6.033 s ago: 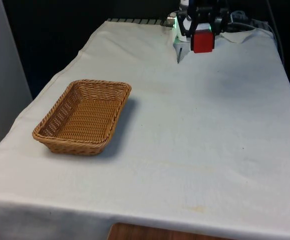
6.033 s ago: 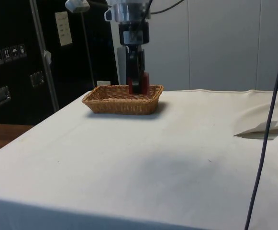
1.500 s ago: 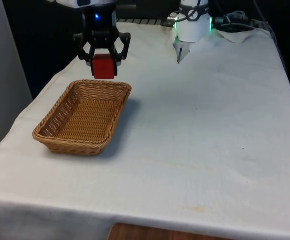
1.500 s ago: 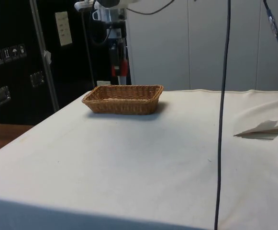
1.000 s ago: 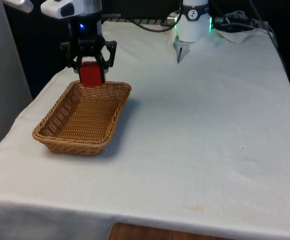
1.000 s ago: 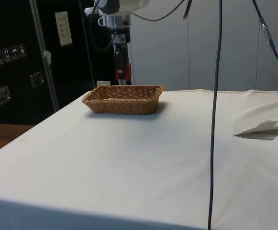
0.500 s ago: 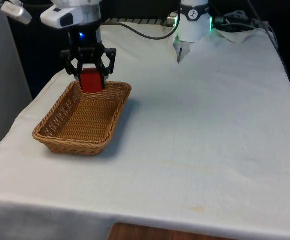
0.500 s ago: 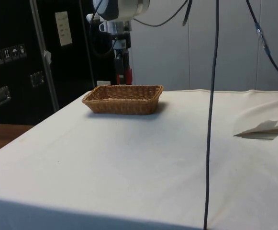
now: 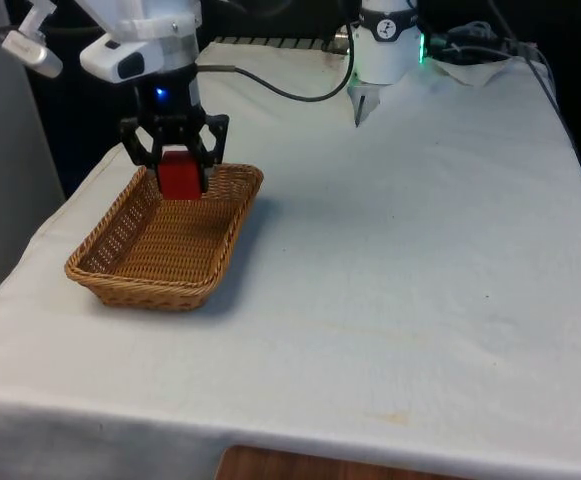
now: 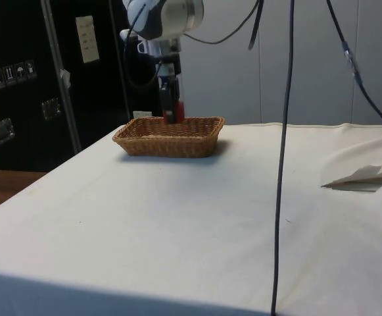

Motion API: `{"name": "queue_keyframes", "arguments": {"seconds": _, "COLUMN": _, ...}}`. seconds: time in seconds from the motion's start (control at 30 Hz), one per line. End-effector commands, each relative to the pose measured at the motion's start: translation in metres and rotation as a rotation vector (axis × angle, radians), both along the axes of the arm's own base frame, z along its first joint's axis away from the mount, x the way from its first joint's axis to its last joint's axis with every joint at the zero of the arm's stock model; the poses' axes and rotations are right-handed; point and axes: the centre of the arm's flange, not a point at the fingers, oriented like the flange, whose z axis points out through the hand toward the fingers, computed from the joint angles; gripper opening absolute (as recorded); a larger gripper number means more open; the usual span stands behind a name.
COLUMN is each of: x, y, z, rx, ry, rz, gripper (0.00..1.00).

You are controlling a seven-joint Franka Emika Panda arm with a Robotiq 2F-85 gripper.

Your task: Pick up the cube and place it into the basket.

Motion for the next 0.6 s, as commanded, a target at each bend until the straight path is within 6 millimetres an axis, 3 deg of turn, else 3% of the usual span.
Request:
{"name": "queue_keyframes", "arguments": {"seconds": 0.0, "x": 0.001, "y": -0.002, "z": -0.003, "rx": 0.005, "ry": 0.006, "rz": 0.001, "gripper": 0.00}}
{"name": "queue_keyframes", "arguments": {"seconds": 0.57, "x": 0.003, "y": -0.008, "z": -0.025, "rx": -0.013, "ry": 0.026, "rz": -0.009, "gripper": 0.00}}
